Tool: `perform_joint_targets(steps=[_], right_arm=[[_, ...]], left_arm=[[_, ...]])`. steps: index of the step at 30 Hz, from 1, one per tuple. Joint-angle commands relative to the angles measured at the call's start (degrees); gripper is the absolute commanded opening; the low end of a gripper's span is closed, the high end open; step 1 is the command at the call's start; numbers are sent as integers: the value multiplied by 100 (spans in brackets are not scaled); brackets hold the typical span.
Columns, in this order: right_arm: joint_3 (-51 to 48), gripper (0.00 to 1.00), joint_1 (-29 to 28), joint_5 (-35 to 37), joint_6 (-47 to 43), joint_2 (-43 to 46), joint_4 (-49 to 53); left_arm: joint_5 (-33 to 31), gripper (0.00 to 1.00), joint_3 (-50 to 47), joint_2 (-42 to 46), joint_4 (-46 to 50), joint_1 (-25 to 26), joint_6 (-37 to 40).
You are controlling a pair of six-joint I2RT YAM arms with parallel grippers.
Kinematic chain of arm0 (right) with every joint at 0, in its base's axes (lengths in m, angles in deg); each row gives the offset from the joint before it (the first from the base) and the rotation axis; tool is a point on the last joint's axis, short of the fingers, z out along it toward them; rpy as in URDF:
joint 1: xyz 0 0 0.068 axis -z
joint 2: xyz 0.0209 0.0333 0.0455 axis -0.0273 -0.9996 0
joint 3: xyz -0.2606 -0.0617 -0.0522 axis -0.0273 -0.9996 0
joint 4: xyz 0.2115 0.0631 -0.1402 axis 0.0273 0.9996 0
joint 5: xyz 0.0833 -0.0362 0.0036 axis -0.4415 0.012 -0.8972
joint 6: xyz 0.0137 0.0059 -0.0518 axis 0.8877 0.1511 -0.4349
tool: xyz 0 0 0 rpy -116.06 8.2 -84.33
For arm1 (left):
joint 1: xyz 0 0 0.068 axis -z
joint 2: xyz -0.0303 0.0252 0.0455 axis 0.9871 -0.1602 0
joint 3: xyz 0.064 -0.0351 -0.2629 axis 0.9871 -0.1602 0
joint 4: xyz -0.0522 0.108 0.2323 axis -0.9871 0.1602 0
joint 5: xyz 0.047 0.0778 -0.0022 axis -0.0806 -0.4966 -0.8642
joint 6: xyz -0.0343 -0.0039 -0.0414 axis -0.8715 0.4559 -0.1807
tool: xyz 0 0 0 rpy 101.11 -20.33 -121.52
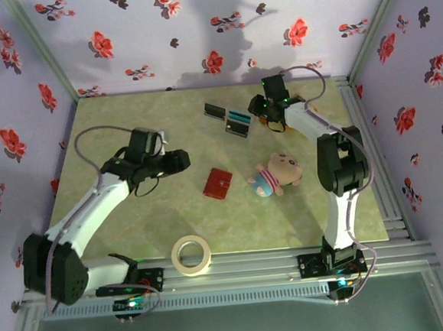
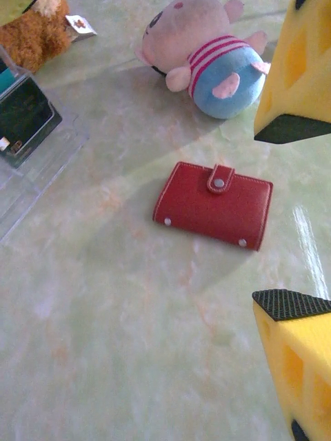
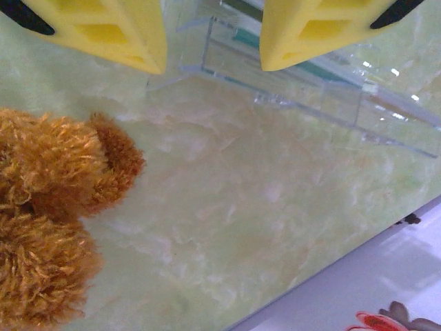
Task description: Put the credit cards into the card holder
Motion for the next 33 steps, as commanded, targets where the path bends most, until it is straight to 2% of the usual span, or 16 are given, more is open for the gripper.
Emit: perform_joint_targets(steps=[1, 4, 5, 8, 12, 18, 23, 33], right_arm=[[430, 40, 20, 129, -59, -284, 461], [496, 35, 24, 103, -68, -421, 474], [502, 31, 27, 122, -76, -462, 511], [545, 28, 26, 114, -69, -528, 617], [603, 18, 10, 78, -183, -570, 725], [705, 19, -68, 37, -397, -520, 940], [617, 25, -149, 52, -444, -496, 1017], [704, 19, -185, 296, -702, -613, 1262]], left_arm=[[-303, 62, -275, 508, 408, -140, 257], [-444, 63, -524, 846, 388, -200, 259], [-462, 63, -608, 915, 330, -212, 262], [-454, 63, -643, 1020, 418, -240, 261], [-458, 64, -661, 1076, 484, -244, 312], [-439, 64, -723, 1169, 478, -244, 214], [-412, 64, -794, 1209, 512, -240, 136], [-357, 64, -1021, 1332, 439, -244, 68]])
